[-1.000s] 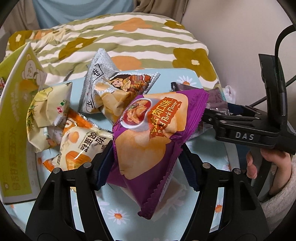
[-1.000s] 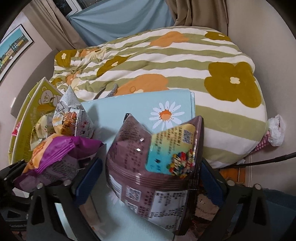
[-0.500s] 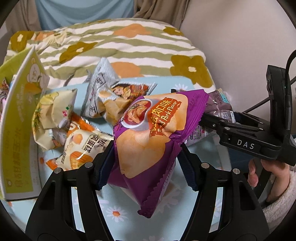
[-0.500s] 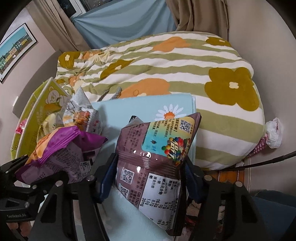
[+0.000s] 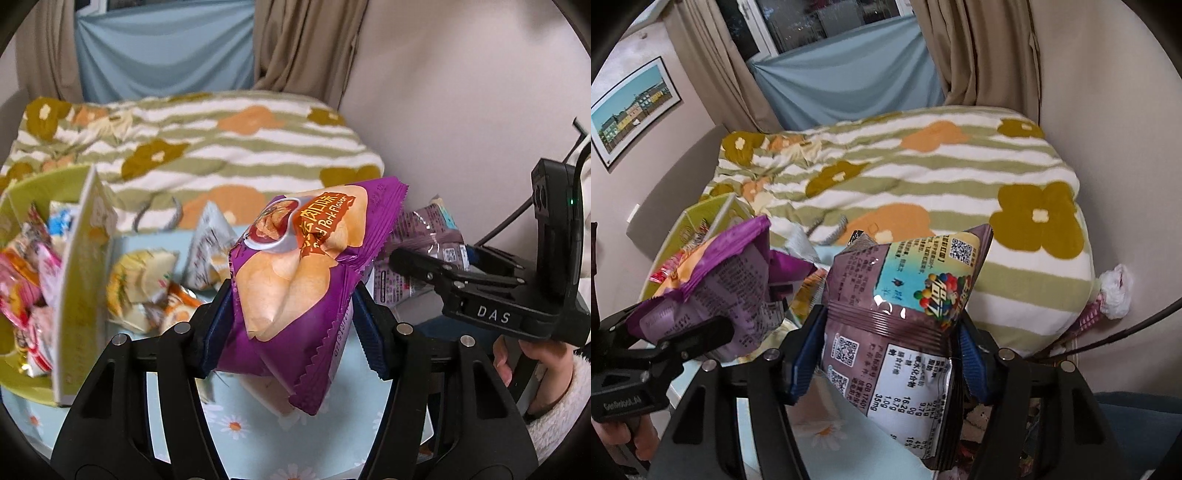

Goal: Organize snacks
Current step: 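Carry both bags over the box and release them inside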

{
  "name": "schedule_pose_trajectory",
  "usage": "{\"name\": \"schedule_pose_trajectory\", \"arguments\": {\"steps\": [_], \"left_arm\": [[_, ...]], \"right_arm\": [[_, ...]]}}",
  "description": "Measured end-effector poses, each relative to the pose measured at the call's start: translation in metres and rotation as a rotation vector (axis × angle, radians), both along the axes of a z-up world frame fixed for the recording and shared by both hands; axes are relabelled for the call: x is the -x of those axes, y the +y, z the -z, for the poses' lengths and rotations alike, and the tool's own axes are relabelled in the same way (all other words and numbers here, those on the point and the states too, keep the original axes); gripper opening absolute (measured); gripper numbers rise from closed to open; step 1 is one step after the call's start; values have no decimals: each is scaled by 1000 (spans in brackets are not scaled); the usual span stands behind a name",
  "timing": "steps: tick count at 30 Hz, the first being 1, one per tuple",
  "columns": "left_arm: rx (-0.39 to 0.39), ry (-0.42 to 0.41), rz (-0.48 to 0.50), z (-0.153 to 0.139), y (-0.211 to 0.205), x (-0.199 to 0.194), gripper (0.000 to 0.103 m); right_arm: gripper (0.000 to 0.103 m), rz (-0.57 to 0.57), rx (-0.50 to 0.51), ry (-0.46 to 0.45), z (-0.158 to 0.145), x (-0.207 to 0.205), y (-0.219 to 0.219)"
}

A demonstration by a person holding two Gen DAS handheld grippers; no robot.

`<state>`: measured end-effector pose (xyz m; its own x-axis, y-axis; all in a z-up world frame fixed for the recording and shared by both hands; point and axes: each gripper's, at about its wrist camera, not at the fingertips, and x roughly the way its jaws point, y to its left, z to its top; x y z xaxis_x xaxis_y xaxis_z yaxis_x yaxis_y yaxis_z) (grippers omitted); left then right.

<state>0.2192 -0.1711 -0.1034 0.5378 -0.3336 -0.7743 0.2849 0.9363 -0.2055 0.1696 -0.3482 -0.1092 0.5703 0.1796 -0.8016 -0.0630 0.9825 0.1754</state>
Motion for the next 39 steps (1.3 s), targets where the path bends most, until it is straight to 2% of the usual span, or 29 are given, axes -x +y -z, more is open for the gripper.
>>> {"name": "schedule_pose_trajectory", "arguments": {"steps": [8,17,26,32,33,35,36,39], "left_arm": [[23,-94,-64,-45,62,4,60],[13,-125,-167,-71,179,-24,60],[-43,-72,-228,-51,298,-77,60],[-101,-27,-200,-16,340,-120,60],[-102,-18,-194,-9,345,-127,62],[-95,-11,-181,-1,350,-133,77],[-95,-10,-183,0,351,-132,100],[-74,-23,-193,1,357,-124,103]], "right_arm": [[62,-52,-4,-80,-43,-5,51],[62,-130,-50,-122,-63,-36,147],[62,-154,-87,-90,-50,-76,252],[62,-119,-88,-35,-25,-98,301],[62,-114,-88,-23,-19,-100,306],[62,-106,-81,0,-9,-105,316],[62,-104,-75,11,-5,-106,321],[62,-101,-65,36,6,-106,329]]}}
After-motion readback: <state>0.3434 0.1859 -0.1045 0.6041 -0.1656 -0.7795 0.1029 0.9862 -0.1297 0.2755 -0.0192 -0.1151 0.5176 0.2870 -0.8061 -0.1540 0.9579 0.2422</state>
